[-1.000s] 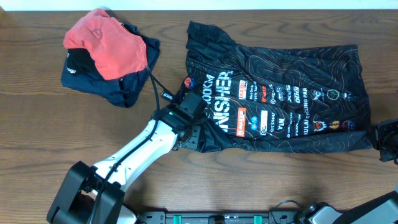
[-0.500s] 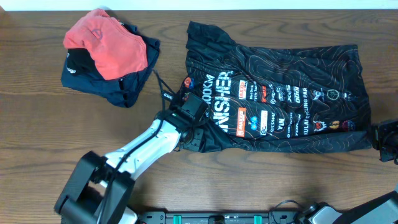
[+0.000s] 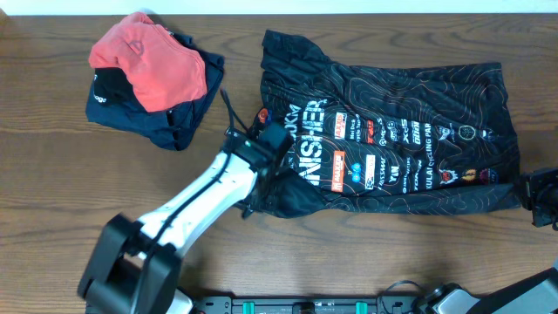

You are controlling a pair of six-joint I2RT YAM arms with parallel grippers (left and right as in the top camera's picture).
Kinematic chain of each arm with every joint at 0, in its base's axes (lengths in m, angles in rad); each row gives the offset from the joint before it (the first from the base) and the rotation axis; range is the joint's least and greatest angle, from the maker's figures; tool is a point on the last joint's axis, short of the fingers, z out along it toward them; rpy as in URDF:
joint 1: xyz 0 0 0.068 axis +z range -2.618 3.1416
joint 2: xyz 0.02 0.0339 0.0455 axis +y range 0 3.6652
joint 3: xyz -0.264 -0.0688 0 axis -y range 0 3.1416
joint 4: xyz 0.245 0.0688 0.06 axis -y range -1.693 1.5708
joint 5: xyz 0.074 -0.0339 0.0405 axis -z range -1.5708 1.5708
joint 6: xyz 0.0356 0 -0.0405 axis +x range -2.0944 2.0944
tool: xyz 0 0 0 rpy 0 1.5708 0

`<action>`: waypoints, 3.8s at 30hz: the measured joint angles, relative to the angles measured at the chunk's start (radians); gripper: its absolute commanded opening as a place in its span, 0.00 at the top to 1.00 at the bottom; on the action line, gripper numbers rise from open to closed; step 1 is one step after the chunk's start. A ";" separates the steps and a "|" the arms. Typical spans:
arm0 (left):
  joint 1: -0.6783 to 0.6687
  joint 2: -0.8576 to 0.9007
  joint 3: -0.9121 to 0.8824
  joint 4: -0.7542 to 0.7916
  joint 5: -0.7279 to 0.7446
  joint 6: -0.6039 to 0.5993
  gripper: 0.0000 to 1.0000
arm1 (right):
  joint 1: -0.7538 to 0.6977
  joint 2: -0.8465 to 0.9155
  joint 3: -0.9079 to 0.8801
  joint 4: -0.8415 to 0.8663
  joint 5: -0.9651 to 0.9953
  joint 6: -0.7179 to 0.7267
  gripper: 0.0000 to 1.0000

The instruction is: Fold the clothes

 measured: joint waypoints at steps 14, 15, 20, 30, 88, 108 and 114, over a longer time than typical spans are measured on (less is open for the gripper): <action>0.001 -0.104 0.108 0.071 0.125 0.000 0.94 | 0.000 0.000 0.000 0.000 0.001 0.000 0.97; 0.001 -0.103 0.108 0.082 0.124 -0.001 0.94 | 0.000 0.000 0.000 0.000 0.001 0.000 0.97; 0.004 -0.102 0.108 0.076 0.142 -0.012 0.94 | 0.000 0.000 0.000 0.000 0.001 0.000 0.97; -0.029 -0.101 0.108 -0.216 0.300 -0.043 0.94 | 0.000 0.000 0.000 0.004 0.004 0.000 0.96; 0.002 0.066 -0.233 0.246 0.240 -0.159 0.94 | 0.014 0.000 -0.001 -0.018 0.109 -0.023 0.87; 0.002 -0.240 -0.140 0.158 0.271 -0.159 0.94 | 0.026 0.244 -0.116 0.204 0.174 -0.012 0.76; 0.002 -0.268 -0.140 0.151 0.271 -0.159 0.94 | 0.026 0.244 -0.116 0.232 0.174 -0.008 0.85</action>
